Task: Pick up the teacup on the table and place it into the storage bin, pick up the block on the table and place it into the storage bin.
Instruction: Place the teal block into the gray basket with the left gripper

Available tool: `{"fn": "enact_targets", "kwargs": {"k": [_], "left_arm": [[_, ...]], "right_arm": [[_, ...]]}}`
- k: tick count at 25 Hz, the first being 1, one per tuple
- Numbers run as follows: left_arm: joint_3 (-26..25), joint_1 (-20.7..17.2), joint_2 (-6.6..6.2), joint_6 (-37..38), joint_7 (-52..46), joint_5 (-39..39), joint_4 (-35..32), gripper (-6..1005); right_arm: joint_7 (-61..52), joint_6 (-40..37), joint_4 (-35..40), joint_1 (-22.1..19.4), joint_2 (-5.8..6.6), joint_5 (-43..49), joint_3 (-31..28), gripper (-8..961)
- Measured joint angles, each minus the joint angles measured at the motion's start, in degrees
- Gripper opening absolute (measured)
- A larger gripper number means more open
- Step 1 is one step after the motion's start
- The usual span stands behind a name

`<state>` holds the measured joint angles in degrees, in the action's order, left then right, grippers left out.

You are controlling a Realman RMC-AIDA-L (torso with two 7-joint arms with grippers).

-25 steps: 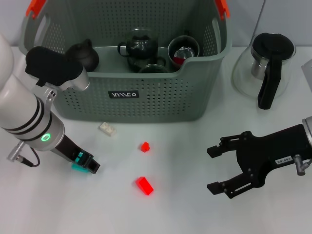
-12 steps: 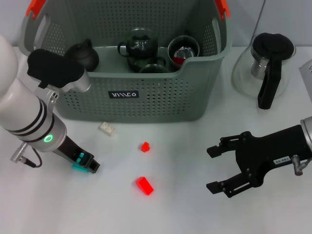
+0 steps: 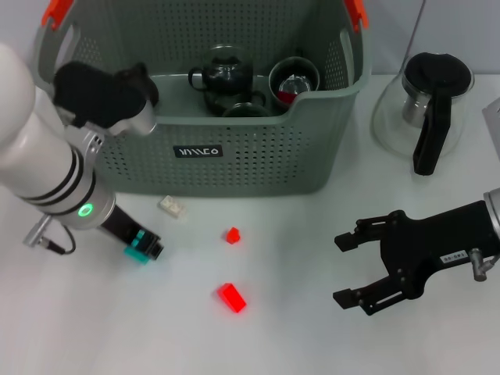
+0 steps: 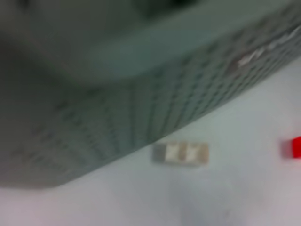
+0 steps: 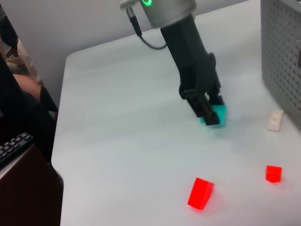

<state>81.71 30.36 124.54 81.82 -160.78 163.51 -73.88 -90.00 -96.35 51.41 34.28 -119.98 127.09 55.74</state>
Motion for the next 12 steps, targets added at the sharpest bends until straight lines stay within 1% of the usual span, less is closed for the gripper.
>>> {"fn": "enact_targets", "kwargs": {"k": [1, 2, 3, 4, 6, 7, 9, 10, 11, 12], "left_arm": [[0.36, -0.13, 0.01, 0.91, 0.00, -0.24, -1.44, 413], [0.36, -0.13, 0.01, 0.91, 0.00, -0.24, -1.44, 403], [0.30, -0.18, 0.00, 4.51, -0.05, -2.46, -6.80, 392], [0.08, -0.16, 0.00, 5.34, 0.00, -3.55, -8.30, 392], [-1.04, -0.16, -0.04, 8.31, 0.50, -8.38, -14.01, 393], [-2.29, 0.02, -0.12, 10.21, 1.26, -13.11, -17.80, 393], [-5.71, 0.72, -0.28, 12.50, 3.18, -21.82, -22.37, 405], [-8.87, 1.68, -0.36, 13.71, 5.32, -28.49, -24.42, 412], [-12.78, 3.34, -0.48, 13.85, 7.73, -33.78, -25.08, 418], [-14.96, 4.43, -0.52, 13.56, 9.27, -36.29, -24.81, 424]], "right_arm": [[0.00, 0.15, 0.00, -0.06, 0.03, 0.00, -0.05, 946], [0.00, 0.25, 0.00, -0.10, 0.05, 0.00, -0.07, 946], [0.00, 0.33, 0.00, -0.15, 0.12, 0.00, -0.10, 946], [-0.02, 0.44, -0.02, -0.21, 0.22, 0.00, -0.14, 946], [-0.33, 0.54, -0.13, -0.35, 0.51, 0.02, -0.25, 946], [-0.52, 0.62, -0.16, -0.46, 0.67, 0.02, -0.36, 946], [-0.91, 0.66, -0.23, -0.73, 0.99, 0.05, -0.80, 946], [-1.12, 0.67, -0.30, -0.82, 1.13, 0.06, -1.05, 946], [-1.23, 0.69, -0.44, -0.86, 1.21, 0.06, -1.24, 946], [-1.34, 0.72, -0.56, -0.89, 1.29, 0.07, -1.40, 946]]}}
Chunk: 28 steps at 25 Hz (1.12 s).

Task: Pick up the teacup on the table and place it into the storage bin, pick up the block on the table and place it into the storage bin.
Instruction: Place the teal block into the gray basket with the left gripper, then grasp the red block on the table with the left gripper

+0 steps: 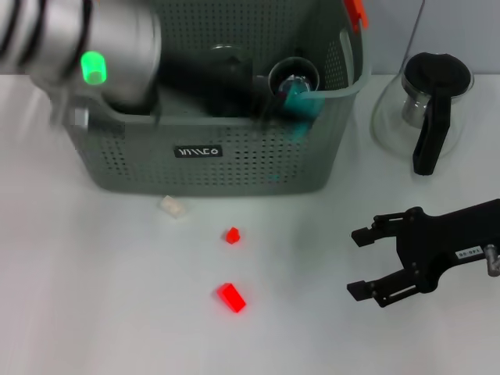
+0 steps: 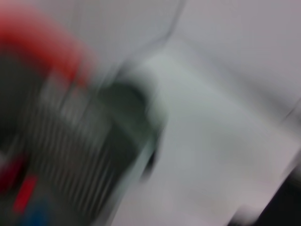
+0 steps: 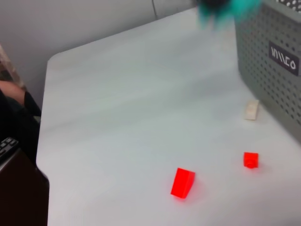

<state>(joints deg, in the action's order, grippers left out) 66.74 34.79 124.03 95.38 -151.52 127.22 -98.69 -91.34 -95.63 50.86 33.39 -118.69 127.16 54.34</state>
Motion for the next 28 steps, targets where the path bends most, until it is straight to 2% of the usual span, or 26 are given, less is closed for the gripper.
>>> {"fn": "enact_targets", "kwargs": {"k": [3, 4, 9, 12, 14, 16, 19, 22, 24, 26, 28], "left_arm": [[-7.31, 4.55, -0.73, -4.23, 4.11, -3.48, 4.16, 443], [-9.43, 6.53, -1.71, -7.39, 4.80, -2.34, 7.93, 449], [-10.36, 12.19, -6.97, -19.20, 4.69, 3.90, 26.92, 480], [-10.73, 13.74, -7.89, -23.08, 5.12, 5.82, 32.55, 499], [-10.80, 13.23, -7.63, -23.98, 5.27, 5.96, 31.27, 512], [-10.88, 11.09, -6.53, -22.98, 5.58, 4.86, 24.59, 524], [-10.93, 8.48, -5.02, -19.23, 7.14, 2.12, 16.63, 668], [-9.98, 4.43, -2.82, -11.56, 12.66, -4.01, 6.89, 786], [-7.32, 0.77, -0.74, -3.64, 18.37, -7.88, 0.70, 830], [-2.40, -2.39, 0.12, 0.69, 20.95, -8.20, -2.87, 875], [4.71, -5.85, 0.19, 2.55, 21.31, -5.95, -5.73, 919]], "right_arm": [[-0.06, -0.02, -0.21, 0.00, 0.07, 0.01, -0.20, 946], [-0.11, -0.02, -0.21, 0.02, 0.05, 0.02, -0.20, 946], [-0.45, -0.04, -0.23, 0.00, -0.28, 0.01, 0.01, 947], [-0.75, -0.05, -0.23, -0.02, -0.35, 0.03, 0.12, 947], [-0.80, -0.05, -0.24, -0.10, -0.29, 0.10, -0.02, 947], [-0.82, -0.07, -0.24, -0.23, -0.17, 0.11, -0.16, 947], [-0.83, 0.20, -0.61, -0.27, 0.00, 0.10, -0.21, 947], [-0.89, 0.95, -0.96, -0.23, 0.06, 0.11, -0.21, 947], [-1.35, 1.61, -0.96, -0.22, 0.07, 0.10, -0.21, 947], [-1.95, 2.30, -1.00, -0.22, 0.06, 0.14, -0.20, 947], [-2.32, 2.53, -1.03, -0.26, 0.05, 0.26, -0.22, 947]]}}
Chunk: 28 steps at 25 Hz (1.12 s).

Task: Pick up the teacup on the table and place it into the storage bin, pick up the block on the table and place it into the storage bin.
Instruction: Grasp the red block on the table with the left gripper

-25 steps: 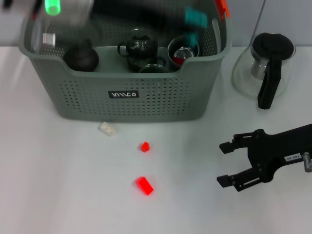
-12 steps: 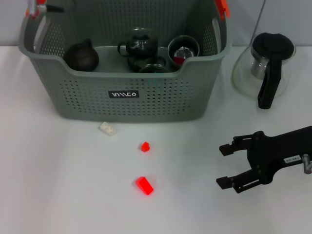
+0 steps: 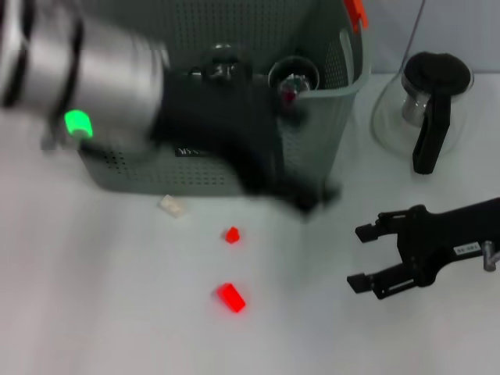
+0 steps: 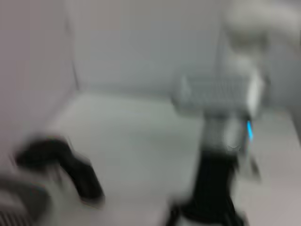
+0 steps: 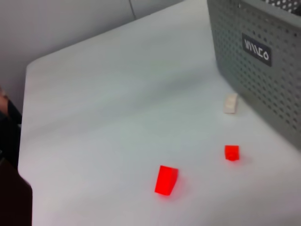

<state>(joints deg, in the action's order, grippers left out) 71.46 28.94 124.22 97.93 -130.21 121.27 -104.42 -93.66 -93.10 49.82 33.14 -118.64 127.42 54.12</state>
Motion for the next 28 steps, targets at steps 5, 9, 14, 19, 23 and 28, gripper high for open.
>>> {"fn": "enact_targets", "kwargs": {"k": [5, 9, 14, 19, 23, 28], "left_arm": [[16.28, -4.28, 0.48, -0.40, -6.31, 15.32, -2.02, 957], [25.35, -1.56, 0.49, -1.47, -17.74, 27.79, 3.99, 949], [35.23, 2.50, 0.54, -5.65, -29.44, 36.68, 12.69, 939], [39.62, 5.62, 0.56, -9.05, -36.43, 37.37, 19.26, 929], [40.44, 6.05, 0.58, -11.35, -39.06, 37.42, 21.25, 921], [41.53, 6.09, 0.59, -14.10, -40.33, 37.37, 23.59, 917]], "right_arm": [[-0.88, 0.52, -0.40, 0.32, -0.21, 1.15, -0.73, 946], [-1.26, 0.91, -0.91, 0.44, -0.02, 1.26, -0.84, 946], [-1.44, 1.18, -1.16, 0.50, 0.05, 1.31, -1.25, 946], [-1.34, 1.81, -1.25, 0.64, 0.07, 1.35, -1.36, 946], [-1.09, 2.51, -1.35, 0.70, 0.08, 1.35, -1.24, 946], [-0.96, 2.79, -1.39, 0.75, 0.08, 1.35, -1.02, 946]]}}
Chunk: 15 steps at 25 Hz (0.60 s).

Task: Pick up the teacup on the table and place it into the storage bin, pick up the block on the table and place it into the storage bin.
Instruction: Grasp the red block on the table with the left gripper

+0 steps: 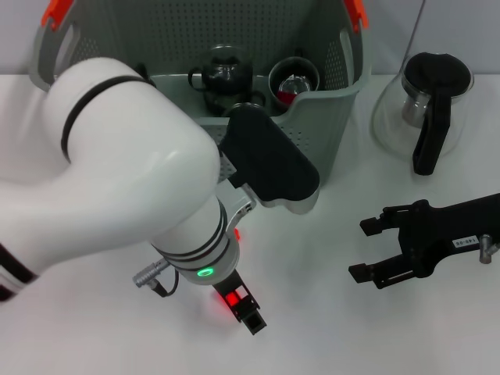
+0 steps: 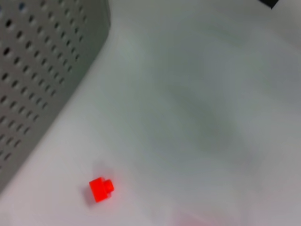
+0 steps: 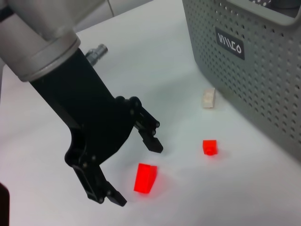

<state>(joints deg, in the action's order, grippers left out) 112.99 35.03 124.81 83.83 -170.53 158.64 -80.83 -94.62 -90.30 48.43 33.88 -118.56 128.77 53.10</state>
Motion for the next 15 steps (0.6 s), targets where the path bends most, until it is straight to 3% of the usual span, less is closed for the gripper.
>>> {"fn": "enact_targets", "kwargs": {"k": [15], "left_arm": [[0.83, 0.84, 0.00, -4.61, -0.09, 0.18, 5.35, 835]], "right_arm": [[0.05, 0.53, -0.09, 0.04, -0.18, -0.01, 0.08, 947]]}}
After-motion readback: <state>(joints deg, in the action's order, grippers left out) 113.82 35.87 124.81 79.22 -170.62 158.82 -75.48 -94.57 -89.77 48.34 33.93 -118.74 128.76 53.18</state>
